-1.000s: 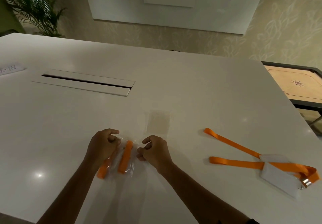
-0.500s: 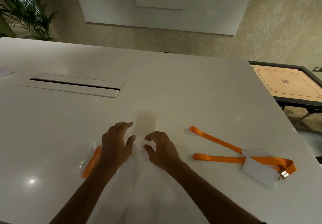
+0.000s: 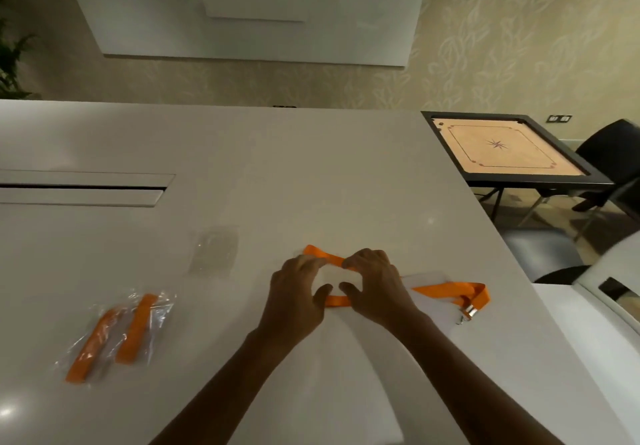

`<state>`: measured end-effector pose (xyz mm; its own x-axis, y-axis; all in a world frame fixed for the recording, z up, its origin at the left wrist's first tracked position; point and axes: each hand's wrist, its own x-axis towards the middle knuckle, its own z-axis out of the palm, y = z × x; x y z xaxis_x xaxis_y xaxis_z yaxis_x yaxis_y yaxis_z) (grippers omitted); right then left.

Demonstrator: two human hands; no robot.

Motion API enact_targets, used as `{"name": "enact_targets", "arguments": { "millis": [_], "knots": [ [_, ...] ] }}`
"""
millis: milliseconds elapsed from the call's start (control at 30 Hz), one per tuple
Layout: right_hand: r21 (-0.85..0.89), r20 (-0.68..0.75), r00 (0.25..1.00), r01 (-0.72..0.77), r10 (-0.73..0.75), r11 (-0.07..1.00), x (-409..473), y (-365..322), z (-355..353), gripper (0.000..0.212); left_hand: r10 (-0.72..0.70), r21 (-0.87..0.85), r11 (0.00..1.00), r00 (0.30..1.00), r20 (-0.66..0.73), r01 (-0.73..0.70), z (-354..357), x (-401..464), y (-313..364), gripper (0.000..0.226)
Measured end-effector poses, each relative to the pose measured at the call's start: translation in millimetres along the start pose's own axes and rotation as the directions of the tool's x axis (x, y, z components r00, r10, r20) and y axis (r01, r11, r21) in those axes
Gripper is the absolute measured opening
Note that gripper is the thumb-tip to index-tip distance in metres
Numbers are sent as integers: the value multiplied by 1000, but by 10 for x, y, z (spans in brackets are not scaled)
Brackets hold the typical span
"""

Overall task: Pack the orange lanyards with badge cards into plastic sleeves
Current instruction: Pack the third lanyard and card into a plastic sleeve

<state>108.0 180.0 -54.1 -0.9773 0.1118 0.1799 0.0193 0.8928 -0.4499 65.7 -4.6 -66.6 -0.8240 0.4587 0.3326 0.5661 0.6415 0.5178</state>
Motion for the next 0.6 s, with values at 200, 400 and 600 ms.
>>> {"name": "enact_targets", "arguments": {
  "millis": [200,400,600],
  "knots": [
    [-85,62,982,-172,178,981,-306,687,-465,44,88,-45,995,992,91,-85,547,44,643,41],
    [-194,173,949,-228,262,954,-584,1081,-679,56,41,4,999,981,191,-42,907,38,979,45],
    [-243,207,937,-227,280,943,-657,1194,-655,67,8,19,1000,974,227,-13,1072,3,1047,53]
  ]
}}
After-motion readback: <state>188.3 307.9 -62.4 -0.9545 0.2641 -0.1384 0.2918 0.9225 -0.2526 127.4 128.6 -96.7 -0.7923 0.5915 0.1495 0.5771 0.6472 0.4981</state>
